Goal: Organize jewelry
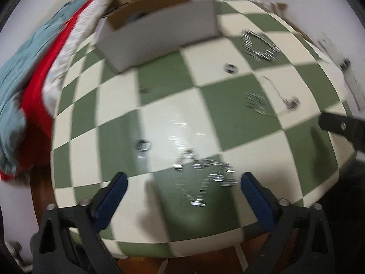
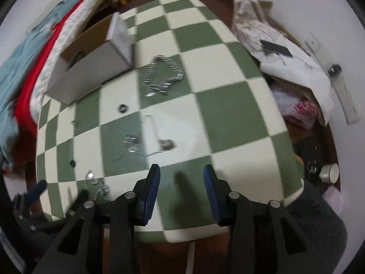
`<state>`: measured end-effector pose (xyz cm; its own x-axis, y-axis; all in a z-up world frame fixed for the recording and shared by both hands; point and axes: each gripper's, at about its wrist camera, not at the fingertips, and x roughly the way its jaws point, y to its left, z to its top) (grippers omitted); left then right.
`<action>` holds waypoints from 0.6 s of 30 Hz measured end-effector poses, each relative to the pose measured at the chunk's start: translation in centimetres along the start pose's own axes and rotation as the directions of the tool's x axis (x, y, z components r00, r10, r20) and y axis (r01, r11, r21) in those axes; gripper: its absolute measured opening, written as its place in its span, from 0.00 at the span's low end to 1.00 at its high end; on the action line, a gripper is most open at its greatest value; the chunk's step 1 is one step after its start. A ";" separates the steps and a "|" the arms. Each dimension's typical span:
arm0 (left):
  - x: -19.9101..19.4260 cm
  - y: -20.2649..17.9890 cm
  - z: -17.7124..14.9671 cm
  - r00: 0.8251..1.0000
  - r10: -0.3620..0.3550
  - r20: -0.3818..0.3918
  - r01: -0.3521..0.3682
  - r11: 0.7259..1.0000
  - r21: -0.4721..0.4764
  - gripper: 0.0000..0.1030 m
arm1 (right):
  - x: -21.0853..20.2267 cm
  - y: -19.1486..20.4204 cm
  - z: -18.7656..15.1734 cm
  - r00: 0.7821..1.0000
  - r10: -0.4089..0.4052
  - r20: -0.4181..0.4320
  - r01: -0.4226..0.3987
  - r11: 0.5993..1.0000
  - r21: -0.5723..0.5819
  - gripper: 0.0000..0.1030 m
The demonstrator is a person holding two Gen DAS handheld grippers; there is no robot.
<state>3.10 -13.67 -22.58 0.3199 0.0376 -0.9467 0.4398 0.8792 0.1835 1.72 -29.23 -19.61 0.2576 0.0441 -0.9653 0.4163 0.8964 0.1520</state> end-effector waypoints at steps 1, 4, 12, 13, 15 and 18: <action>-0.1 -0.2 -0.1 1.000 -0.009 0.018 0.009 1.000 0.001 0.71 | 0.2 -0.5 0.0 1.000 -0.003 -0.002 0.003 1.000 0.009 0.40; -0.4 -0.3 -0.1 0.993 -0.100 0.055 0.101 0.995 0.001 0.20 | 1.0 -1.0 -0.1 1.000 0.003 -0.010 -0.003 1.000 0.021 0.41; 0.0 1.9 0.3 0.998 -0.059 0.036 0.060 0.997 -0.049 0.04 | 2.3 0.7 0.8 0.995 0.085 0.055 -0.083 0.996 -0.033 0.60; 0.1 2.3 0.4 0.998 -0.059 0.032 0.061 0.996 -0.063 0.04 | 2.7 1.3 0.9 0.995 0.078 0.057 -0.075 0.996 -0.050 0.60; 0.0 3.3 0.2 0.997 -0.066 0.030 0.068 0.993 -0.094 0.04 | 3.5 2.6 1.0 0.997 0.046 0.057 -0.040 0.994 -0.097 0.58; -0.3 5.2 -0.3 0.996 -0.087 0.027 0.090 0.985 -0.146 0.04 | 3.7 4.1 0.8 0.993 -0.042 0.106 0.059 0.984 -0.168 0.28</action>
<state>5.01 -8.96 -21.40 0.3029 -0.0519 -0.9516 0.3395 0.9389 0.0568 5.07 -25.72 -22.43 0.3310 -0.0404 -0.9428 0.2789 0.9587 0.0568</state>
